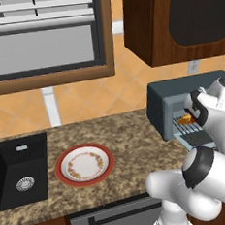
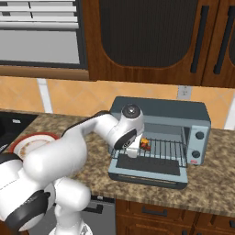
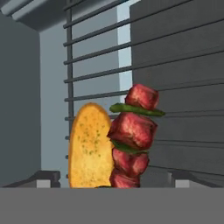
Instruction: Pick up the kebab skewer and baguette bread, and place them inside the toaster oven. Close the toaster oven door and start by setting the timer.
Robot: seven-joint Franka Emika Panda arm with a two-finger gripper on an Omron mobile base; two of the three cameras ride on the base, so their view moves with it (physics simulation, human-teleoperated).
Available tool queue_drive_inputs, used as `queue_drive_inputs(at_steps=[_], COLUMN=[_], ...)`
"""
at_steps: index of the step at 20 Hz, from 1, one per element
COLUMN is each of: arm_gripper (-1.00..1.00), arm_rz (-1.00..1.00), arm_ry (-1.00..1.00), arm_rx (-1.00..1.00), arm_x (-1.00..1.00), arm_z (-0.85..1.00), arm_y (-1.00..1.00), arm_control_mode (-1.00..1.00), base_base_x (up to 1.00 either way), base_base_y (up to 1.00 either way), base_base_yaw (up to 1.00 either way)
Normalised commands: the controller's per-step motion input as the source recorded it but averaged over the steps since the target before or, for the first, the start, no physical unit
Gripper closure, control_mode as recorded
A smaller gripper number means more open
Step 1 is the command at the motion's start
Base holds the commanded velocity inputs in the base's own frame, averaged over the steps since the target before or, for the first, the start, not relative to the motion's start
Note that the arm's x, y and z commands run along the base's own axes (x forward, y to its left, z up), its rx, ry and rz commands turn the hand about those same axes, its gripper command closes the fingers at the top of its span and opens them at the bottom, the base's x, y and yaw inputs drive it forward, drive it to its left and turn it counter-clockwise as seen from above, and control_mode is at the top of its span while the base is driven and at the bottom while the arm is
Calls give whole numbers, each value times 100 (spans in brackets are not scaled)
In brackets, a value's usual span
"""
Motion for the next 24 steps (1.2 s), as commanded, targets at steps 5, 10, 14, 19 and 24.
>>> queue_drive_inputs(at_steps=[5,10,14,19,24], arm_gripper=[-100,-100,-100,-100,-100], arm_rz=[0,0,0,0,14], arm_ry=[1,3,5,3,0], arm_rx=[0,0,0,0,0], arm_x=[-22,-41,-9,11,6], arm_z=[0,0,0,0,-1], arm_y=[-13,-19,-5,0,-19], arm_control_mode=[-100,-100,-100,-100,-100], base_base_x=[0,0,0,0,0], base_base_y=[0,0,0,0,0], base_base_yaw=[0,0,0,0,0])
